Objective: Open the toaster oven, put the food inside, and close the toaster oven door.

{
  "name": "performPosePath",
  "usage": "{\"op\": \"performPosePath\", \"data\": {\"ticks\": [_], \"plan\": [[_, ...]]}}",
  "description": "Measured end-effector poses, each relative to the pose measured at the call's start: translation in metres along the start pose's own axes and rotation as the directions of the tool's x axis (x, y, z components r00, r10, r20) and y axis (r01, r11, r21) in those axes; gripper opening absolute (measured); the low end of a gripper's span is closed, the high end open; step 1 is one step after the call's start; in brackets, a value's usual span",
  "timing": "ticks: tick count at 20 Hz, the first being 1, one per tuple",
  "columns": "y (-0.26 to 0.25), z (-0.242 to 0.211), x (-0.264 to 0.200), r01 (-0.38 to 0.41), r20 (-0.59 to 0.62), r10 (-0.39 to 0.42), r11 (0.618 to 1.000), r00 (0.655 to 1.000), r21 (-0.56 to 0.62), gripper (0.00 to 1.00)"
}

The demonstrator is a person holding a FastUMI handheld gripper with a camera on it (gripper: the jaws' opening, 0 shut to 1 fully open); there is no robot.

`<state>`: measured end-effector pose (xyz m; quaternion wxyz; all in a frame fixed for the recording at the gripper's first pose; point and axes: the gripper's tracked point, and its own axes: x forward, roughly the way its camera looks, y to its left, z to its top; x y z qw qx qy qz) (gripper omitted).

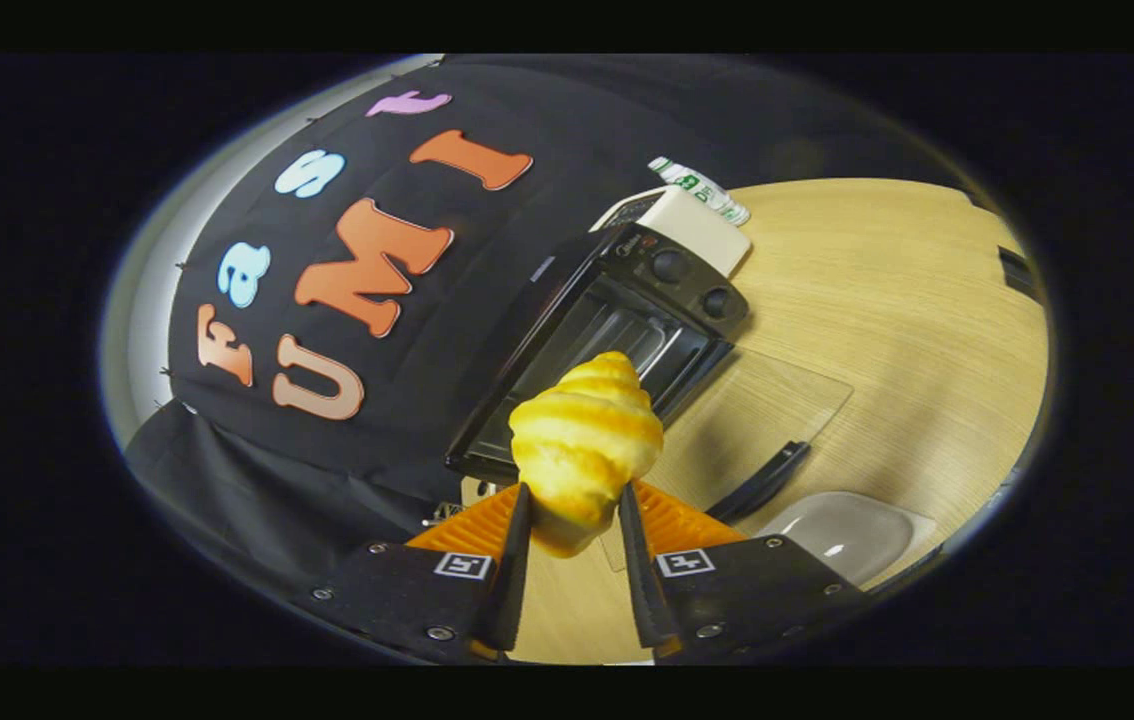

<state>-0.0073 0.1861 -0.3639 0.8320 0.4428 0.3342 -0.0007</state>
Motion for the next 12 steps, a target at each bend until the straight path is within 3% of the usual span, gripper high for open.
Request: {"op": "performPosePath", "data": {"ticks": [12], "plan": [[0.009,0.014,0.113,-0.026,-0.025,0.027,0.998,0.999,0.057,0.45]]}}
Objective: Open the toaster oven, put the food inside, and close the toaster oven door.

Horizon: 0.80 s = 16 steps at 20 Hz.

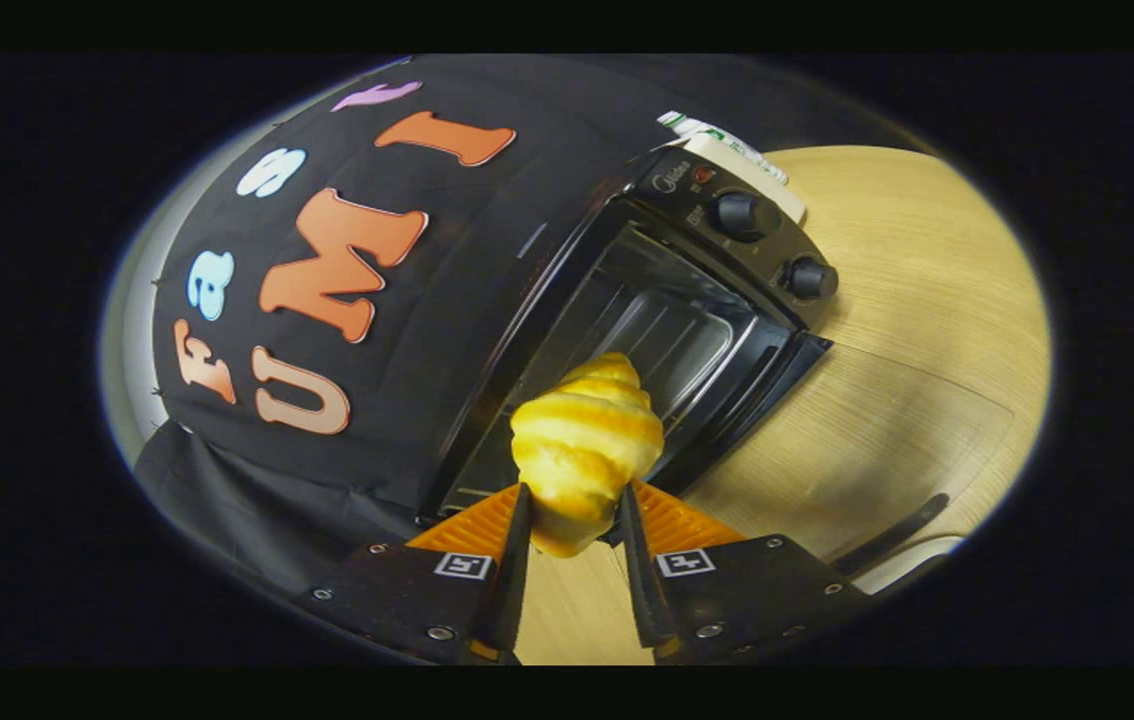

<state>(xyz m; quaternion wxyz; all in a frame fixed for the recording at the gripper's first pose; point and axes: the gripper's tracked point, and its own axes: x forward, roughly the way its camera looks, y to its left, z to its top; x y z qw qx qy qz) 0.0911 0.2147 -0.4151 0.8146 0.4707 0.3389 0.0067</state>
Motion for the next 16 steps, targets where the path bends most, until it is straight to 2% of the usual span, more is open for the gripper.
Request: {"op": "performPosePath", "data": {"ticks": [9,12,16], "plan": [[0.006,0.008,0.053,-0.017,0.019,0.015,0.998,1.000,0.066,0.46],[0.004,0.008,0.060,-0.026,0.017,0.025,0.996,1.000,0.080,0.56],[0.007,0.008,0.059,-0.038,0.029,0.037,0.998,0.999,0.052,0.59]]}}
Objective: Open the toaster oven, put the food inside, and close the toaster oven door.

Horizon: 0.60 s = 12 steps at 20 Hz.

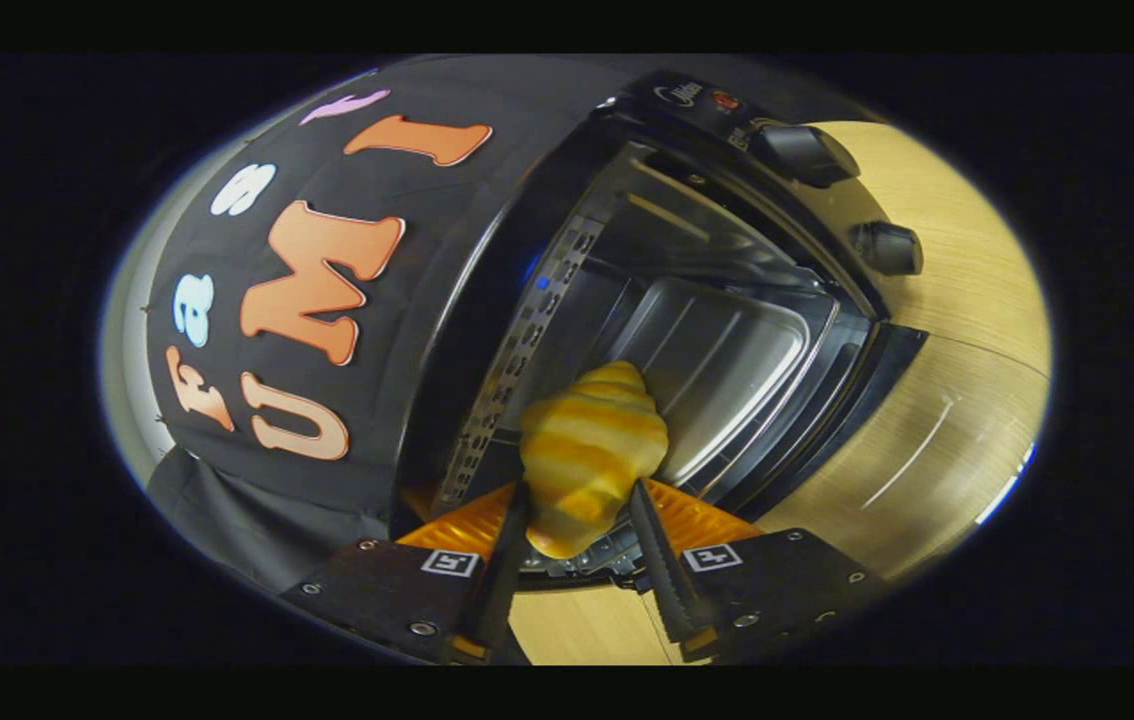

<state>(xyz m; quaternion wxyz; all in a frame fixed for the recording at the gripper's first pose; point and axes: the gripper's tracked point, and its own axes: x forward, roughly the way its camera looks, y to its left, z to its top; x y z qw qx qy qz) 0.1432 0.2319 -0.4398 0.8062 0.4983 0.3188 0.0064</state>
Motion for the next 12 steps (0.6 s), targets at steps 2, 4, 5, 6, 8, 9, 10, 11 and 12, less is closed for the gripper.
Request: {"op": "performPosePath", "data": {"ticks": [2,4,5,6,8,9,10,11,12], "plan": [[0.001,0.001,-0.001,-0.005,0.008,0.005,1.000,1.000,-0.016,0.62],[0.000,0.001,-0.002,-0.012,0.008,0.012,1.000,1.000,-0.013,0.63],[0.001,-0.001,-0.001,-0.018,0.010,0.018,1.000,1.000,-0.012,0.63],[0.001,-0.001,0.000,-0.024,0.012,0.024,1.000,1.000,-0.014,0.65],[-0.004,-0.006,-0.011,-0.029,0.005,0.030,0.999,1.000,-0.029,0.77],[-0.004,-0.011,-0.030,-0.036,-0.008,0.036,0.999,0.999,-0.031,0.87],[-0.004,-0.017,-0.044,-0.050,-0.009,0.050,0.998,0.999,-0.041,0.98],[-0.007,-0.022,-0.057,-0.052,-0.008,0.052,0.997,0.999,-0.060,0.98],[-0.010,-0.027,-0.072,-0.053,-0.014,0.052,0.995,0.999,-0.082,0.98]]}}
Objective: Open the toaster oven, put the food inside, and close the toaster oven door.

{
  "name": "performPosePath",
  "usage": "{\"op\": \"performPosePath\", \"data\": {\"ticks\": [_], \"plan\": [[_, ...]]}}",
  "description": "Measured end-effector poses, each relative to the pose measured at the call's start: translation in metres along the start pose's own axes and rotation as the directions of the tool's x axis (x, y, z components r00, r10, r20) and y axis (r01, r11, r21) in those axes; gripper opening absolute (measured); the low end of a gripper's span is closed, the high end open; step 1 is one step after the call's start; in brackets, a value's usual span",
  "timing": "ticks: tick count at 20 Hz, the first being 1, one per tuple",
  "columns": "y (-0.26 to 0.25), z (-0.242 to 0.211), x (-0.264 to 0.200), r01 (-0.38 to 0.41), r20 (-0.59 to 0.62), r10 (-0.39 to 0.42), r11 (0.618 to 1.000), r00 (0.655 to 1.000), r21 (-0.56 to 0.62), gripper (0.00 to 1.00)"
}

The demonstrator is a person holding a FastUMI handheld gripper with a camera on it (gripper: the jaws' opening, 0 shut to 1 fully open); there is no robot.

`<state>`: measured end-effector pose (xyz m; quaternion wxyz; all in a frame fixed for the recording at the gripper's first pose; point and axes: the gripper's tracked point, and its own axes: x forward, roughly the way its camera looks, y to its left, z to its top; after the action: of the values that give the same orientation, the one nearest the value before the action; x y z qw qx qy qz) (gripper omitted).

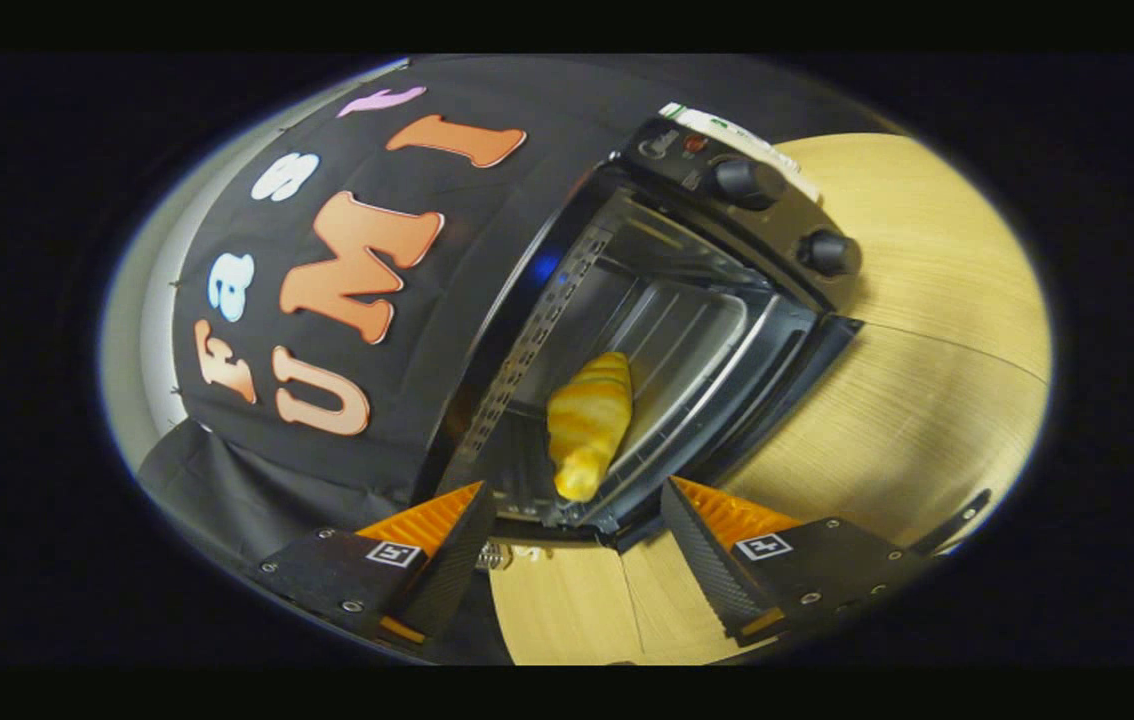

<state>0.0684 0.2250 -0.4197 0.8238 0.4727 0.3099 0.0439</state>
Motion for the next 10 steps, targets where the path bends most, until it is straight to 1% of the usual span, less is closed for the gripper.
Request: {"op": "performPosePath", "data": {"ticks": [3,5,6,8,10], "plan": [[-0.007,-0.005,-0.043,0.019,0.004,-0.019,0.995,1.000,-0.096,0.98],[-0.010,-0.005,-0.069,0.044,0.016,-0.042,0.981,0.999,-0.187,0.98],[-0.016,-0.004,-0.081,0.070,0.027,-0.066,0.968,0.997,-0.240,0.98],[-0.031,-0.003,-0.101,0.135,0.049,-0.126,0.923,0.991,-0.361,0.98],[-0.050,-0.004,-0.119,0.203,0.067,-0.195,0.858,0.979,-0.473,0.98]]}}
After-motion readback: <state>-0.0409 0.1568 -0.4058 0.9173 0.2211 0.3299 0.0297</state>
